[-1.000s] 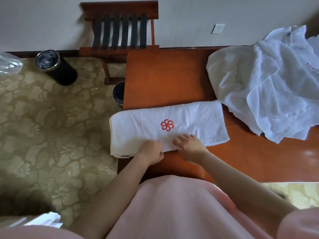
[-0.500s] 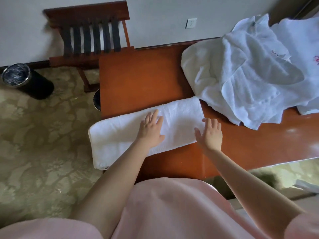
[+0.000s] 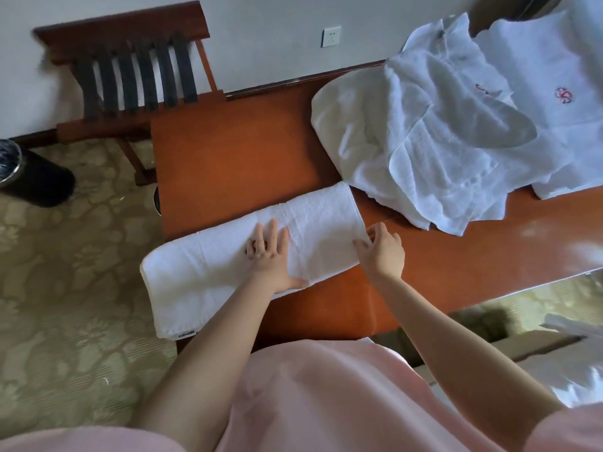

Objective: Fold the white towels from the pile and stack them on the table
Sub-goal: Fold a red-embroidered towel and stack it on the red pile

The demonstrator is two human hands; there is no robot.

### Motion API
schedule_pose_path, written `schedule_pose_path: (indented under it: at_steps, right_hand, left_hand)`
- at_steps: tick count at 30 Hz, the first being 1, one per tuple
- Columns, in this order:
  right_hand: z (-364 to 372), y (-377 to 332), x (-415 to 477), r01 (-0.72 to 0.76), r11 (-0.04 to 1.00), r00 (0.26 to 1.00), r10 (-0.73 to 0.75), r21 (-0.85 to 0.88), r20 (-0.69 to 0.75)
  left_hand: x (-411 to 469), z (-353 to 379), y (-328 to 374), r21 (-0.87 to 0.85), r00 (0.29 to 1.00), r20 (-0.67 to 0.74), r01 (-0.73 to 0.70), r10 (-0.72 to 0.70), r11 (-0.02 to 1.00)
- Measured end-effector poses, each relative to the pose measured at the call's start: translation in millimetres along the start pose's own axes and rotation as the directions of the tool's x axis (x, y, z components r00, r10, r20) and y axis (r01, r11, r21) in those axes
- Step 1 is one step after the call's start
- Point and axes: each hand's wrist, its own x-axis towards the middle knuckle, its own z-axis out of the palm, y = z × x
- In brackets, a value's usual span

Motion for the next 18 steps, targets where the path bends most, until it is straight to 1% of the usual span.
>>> schedule_pose_path:
  at_steps: [3, 5, 9, 10, 12, 13, 15, 17, 18]
  right_hand:
    - [-3.2, 6.4, -3.8, 0.056, 0.998, 0.997, -0.057, -0.033, -0.048]
    - [-4.7, 15.1, -5.4, 0.070, 0.995, 0.996, -0.073, -0.074, -0.040]
    - [-2.3, 23.9, -8.6, 0.026, 0.994, 0.999, -0.022, -0.105, 0.037]
    - [-1.4, 22.7, -9.3, 0.008, 0.994, 0.999, -0.004, -0.105, 0.036]
    - [0.1, 16.8, -11.7, 0.002, 0.995, 0.999, -0.005, -0.099, -0.032]
    - [0.9, 12.4, -12.9, 0.032, 0.993, 0.996, -0.042, -0.111, -0.082]
    - [2.9, 0.4, -13.4, 0.179, 0.971, 0.966, -0.203, -0.158, -0.158]
    - [6.8, -16.9, -10.5, 0.397, 0.902, 0.891, -0.423, -0.172, -0.163]
    - [11.2, -27.3, -7.7, 0.512, 0.845, 0.834, -0.532, -0.152, -0.146]
  left_hand:
    - [-0.7, -0.3, 2.9, 0.032, 1.000, -0.001, 0.013, -0.013, 0.999]
    - [-1.2, -0.2, 4.8, 0.053, 1.000, 0.005, 0.024, -0.024, 0.998]
    - [-1.2, -1.4, 6.3, 0.085, 0.999, 0.013, 0.038, -0.039, 0.996]
    - [-1.2, -1.6, 6.3, 0.092, 0.999, 0.012, 0.039, -0.040, 0.995]
    - [-1.9, -1.8, 4.8, 0.095, 1.000, 0.013, 0.027, -0.028, 0.995]
    - [-2.4, -1.7, 3.5, 0.093, 1.000, 0.013, 0.015, -0.016, 0.996]
    - [-3.5, -1.5, -0.2, 0.080, 1.000, 0.008, -0.011, 0.010, 0.997]
    - [-4.2, -3.6, -4.1, 0.056, 0.999, 0.018, -0.033, 0.032, 0.998]
    - [-3.8, -5.0, -5.8, 0.043, 0.999, 0.028, -0.042, 0.041, 0.998]
